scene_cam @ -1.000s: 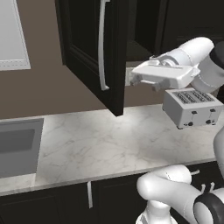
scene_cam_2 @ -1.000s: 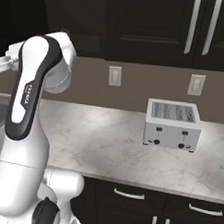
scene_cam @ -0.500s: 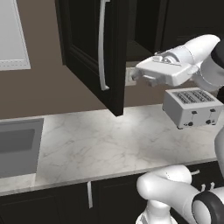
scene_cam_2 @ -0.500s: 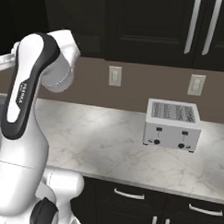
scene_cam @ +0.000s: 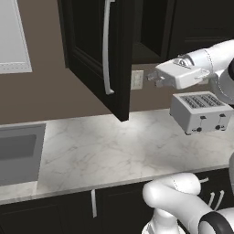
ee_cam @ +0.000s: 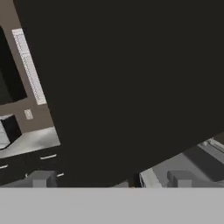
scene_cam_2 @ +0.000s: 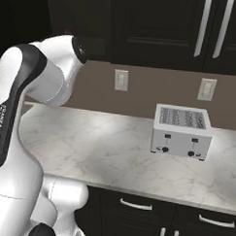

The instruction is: Open the cabinet and move the ladle to the pot. Then close the cabinet.

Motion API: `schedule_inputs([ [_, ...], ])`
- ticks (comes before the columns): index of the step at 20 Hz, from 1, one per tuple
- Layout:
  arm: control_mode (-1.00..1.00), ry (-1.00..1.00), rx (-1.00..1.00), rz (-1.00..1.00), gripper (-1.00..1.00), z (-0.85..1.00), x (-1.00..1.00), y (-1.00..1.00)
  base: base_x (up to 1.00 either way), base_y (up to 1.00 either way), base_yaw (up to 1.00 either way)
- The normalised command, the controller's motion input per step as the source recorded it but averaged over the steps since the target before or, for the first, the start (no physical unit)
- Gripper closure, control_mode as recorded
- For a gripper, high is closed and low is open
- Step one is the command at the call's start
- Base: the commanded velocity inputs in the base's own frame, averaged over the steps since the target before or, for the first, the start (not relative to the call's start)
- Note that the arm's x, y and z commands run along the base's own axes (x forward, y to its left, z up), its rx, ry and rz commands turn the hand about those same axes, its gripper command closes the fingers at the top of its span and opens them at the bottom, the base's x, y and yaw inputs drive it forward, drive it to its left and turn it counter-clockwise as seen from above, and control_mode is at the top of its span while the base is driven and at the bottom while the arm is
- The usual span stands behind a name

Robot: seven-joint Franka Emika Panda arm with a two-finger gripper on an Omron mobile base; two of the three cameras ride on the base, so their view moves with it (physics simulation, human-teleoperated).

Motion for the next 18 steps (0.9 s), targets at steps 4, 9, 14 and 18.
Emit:
schedule_inputs([
  [4,-1.0,0.01,0.0,-0.09,-1.0,0.0,0.26,-0.17,0.0,0.0,0.0],
  [9,-1.0,0.02,0.0,-0.04,-1.0,0.0,0.21,-0.14,0.0,0.0,0.0],
  [14,-1.0,0.0,0.0,-0.07,-1.0,0.0,0.16,-0.04,0.0,0.0,0.0],
  [18,-1.0,0.0,0.0,-0.2,-1.0,0.0,0.13,0.0,0.0,0.0,0.0],
])
